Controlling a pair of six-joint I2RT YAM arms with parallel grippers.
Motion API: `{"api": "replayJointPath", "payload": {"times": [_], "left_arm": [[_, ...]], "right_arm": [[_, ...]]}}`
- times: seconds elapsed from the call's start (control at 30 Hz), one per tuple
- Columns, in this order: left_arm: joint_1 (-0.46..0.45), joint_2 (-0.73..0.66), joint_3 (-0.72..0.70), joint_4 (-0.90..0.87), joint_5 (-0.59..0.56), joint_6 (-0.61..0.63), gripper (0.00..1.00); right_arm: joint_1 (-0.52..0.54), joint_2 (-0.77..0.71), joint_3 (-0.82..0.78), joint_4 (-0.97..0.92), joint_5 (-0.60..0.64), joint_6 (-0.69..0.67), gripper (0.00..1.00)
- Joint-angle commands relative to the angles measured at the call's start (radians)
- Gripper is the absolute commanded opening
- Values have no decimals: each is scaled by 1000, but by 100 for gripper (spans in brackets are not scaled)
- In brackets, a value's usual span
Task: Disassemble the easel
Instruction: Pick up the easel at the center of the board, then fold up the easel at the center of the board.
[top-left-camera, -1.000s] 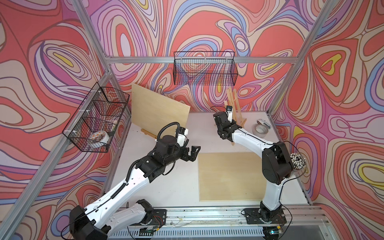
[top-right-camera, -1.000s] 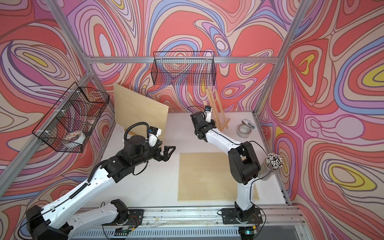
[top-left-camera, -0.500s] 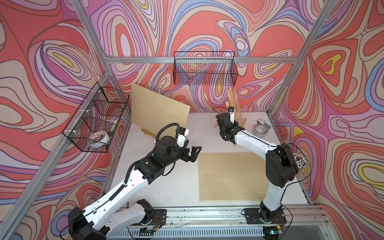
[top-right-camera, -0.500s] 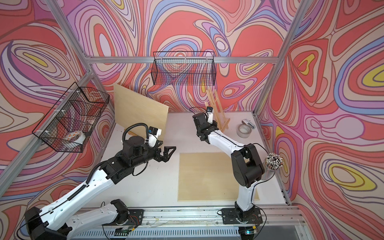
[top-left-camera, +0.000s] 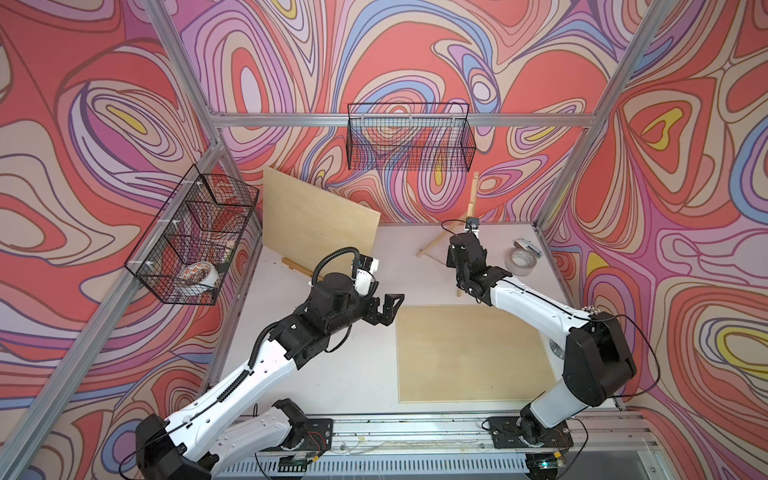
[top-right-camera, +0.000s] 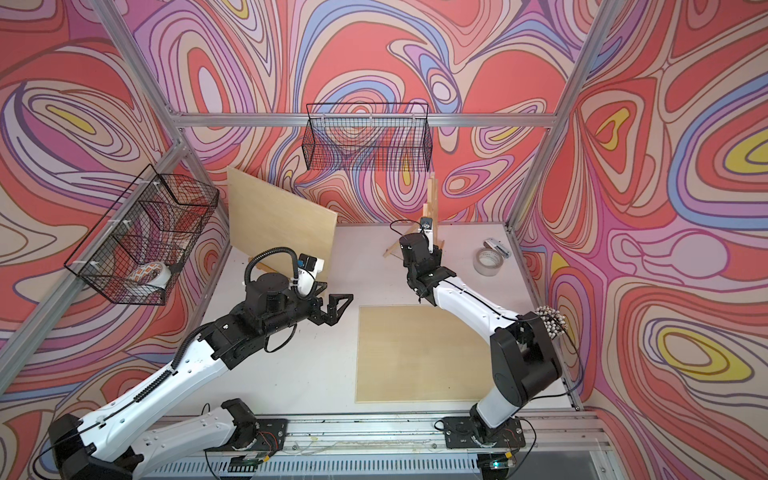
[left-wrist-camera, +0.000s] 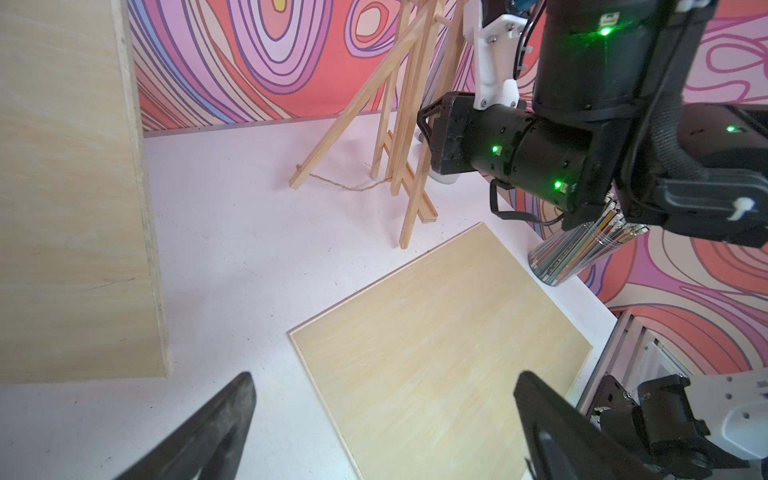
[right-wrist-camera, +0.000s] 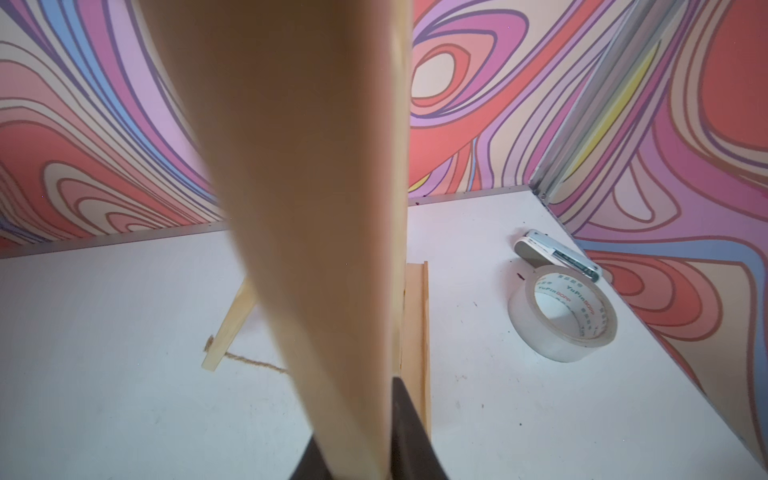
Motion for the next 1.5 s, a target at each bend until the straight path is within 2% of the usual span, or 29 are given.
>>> {"api": "replayJointPath", "payload": {"times": [0.0, 0.43, 0.5, 0.57, 0.63, 0.7, 0.77, 0.87, 0.97, 1.17, 1.37, 1.47], "left_arm": [[-11, 2, -8, 22, 12, 19, 99], [-47, 100, 74, -43, 47, 26, 93], [-62, 142, 149, -113, 24, -1, 84], [-77, 212, 287, -221, 18, -10, 73], [-95, 286, 438, -336, -44, -11, 66], [-96, 357, 562, -419, -79, -5, 61], [-96, 414, 628, -471, -132, 20, 56], [-97, 418, 568, -424, -188, 42, 52], [-96, 382, 456, -334, -164, 38, 50], [-96, 393, 435, -353, -205, 66, 48], [-97, 364, 407, -325, -238, 78, 46], [-96, 362, 403, -319, -243, 81, 40]], "right_arm": [[-5, -60, -36, 72, -115, -14, 0], [-11, -285, -245, 218, -299, -22, 0], [-10, -336, -301, 272, -329, -14, 0], [-14, -380, -348, 321, -364, -3, 0], [-17, -409, -380, 371, -397, 16, 0], [-22, -420, -402, 418, -443, 43, 0], [-29, -417, -421, 472, -521, 65, 0], [-30, -408, -436, 526, -610, 78, 0], [-34, -409, -454, 570, -655, 83, 0], [-42, -401, -468, 628, -768, 91, 0], [-43, -404, -473, 639, -801, 92, 0], [-44, -412, -487, 638, -806, 94, 0]]}}
